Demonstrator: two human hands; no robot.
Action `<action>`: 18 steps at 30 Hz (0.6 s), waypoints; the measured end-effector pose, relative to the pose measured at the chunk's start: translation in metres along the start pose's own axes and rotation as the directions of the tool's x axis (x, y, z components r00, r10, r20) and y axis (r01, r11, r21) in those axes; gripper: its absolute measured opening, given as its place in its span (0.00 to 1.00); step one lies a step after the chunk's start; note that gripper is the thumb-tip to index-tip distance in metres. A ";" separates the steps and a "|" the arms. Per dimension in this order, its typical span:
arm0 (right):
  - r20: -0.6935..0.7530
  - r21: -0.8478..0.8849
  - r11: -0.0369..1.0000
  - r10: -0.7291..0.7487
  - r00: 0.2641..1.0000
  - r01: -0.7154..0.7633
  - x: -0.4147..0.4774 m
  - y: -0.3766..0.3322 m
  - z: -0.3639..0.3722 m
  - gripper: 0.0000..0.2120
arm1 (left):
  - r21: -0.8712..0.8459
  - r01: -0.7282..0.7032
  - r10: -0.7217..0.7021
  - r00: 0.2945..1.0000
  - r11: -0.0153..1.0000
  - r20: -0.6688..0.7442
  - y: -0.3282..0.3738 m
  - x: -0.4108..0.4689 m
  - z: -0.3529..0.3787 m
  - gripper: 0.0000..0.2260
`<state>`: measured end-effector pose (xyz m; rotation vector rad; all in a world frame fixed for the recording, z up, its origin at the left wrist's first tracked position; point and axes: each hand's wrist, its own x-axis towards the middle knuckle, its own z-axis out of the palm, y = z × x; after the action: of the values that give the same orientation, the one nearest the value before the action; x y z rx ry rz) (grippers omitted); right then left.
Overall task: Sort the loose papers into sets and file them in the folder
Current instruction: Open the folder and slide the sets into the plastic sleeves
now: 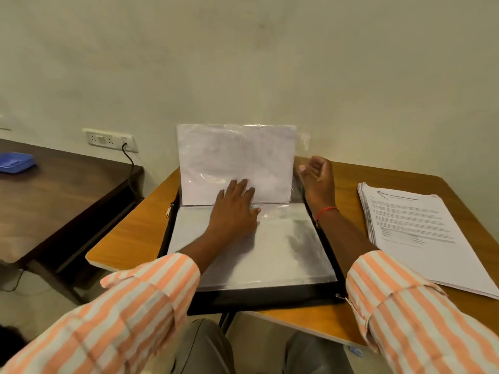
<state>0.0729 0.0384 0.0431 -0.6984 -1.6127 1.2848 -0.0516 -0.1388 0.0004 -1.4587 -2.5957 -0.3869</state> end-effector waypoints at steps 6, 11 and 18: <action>0.351 -0.505 0.806 -0.134 0.927 0.308 0.003 0.053 0.030 0.25 | 0.023 0.100 -0.103 0.976 0.995 0.190 -0.020 0.034 0.023 0.29; 0.572 -0.770 0.402 0.093 0.815 0.495 0.010 0.078 0.051 0.27 | 0.030 0.129 -0.133 0.976 0.991 0.172 -0.020 0.033 0.034 0.29; 0.606 -0.781 0.355 0.225 0.763 0.515 0.012 0.072 0.049 0.31 | 0.028 0.122 -0.125 0.975 0.992 0.182 -0.023 0.034 0.035 0.29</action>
<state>0.0156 0.0494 -0.0228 -0.7370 -2.9953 0.2350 -0.0889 -0.1121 -0.0284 -1.3925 -2.8364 -0.2548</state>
